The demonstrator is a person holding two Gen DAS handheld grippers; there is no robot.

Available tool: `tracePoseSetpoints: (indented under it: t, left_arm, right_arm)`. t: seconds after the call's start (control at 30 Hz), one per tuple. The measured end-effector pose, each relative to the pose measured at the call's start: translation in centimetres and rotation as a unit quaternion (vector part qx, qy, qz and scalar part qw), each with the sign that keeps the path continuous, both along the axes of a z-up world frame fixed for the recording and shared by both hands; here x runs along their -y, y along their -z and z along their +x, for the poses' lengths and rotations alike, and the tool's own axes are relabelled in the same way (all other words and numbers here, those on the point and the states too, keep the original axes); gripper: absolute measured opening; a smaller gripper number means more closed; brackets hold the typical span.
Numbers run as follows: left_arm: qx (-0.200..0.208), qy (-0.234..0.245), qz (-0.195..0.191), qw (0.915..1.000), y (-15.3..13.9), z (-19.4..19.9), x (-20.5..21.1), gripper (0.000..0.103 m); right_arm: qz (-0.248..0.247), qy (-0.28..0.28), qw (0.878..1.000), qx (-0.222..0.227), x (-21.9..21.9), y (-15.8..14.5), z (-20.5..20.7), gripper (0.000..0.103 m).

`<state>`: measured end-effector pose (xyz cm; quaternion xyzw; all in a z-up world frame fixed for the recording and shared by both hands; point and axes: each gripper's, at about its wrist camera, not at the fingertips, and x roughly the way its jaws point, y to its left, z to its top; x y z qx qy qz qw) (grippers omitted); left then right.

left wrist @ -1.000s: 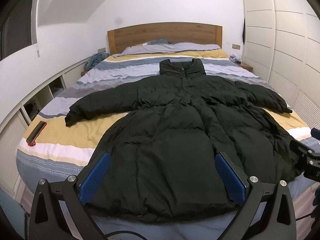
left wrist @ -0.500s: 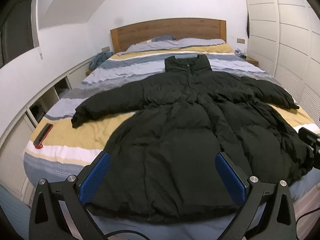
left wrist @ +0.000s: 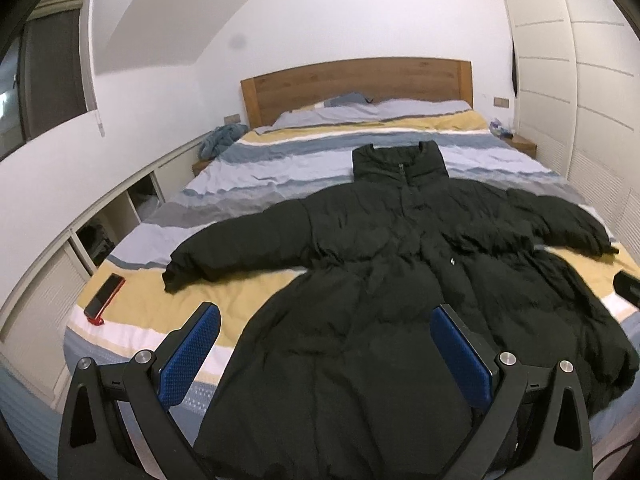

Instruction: Fold large clothes

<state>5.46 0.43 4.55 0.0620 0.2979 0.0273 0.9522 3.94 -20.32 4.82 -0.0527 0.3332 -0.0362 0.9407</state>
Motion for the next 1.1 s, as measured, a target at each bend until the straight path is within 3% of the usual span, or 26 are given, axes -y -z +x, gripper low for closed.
tracePoseSetpoints:
  t: [0.23,0.63,0.93,1.1]
  left_arm:
    - [0.011,0.016,0.012,0.9997,-1.2,1.8,0.4,0.102]
    - [-0.02,0.015,0.02,0.9995,-2.3,8.5,0.4,0.102]
    - [-0.045,-0.019,0.028,0.9984,-2.0,15.4,-1.3,0.102]
    - [-0.054,-0.04,0.034,0.9972,-0.7,18.6,-2.0,0.102]
  right_arm:
    - [0.006,-0.002,1.0,-0.004,0.5,-0.2,2.2,0.1]
    - [0.03,0.001,1.0,-0.002,2.3,-0.4,8.6,0.1]
    - [0.095,0.085,0.992,-0.005,10.4,0.9,16.5,0.1]
    - [0.174,0.144,0.974,-0.019,17.3,4.0,20.5,0.1]
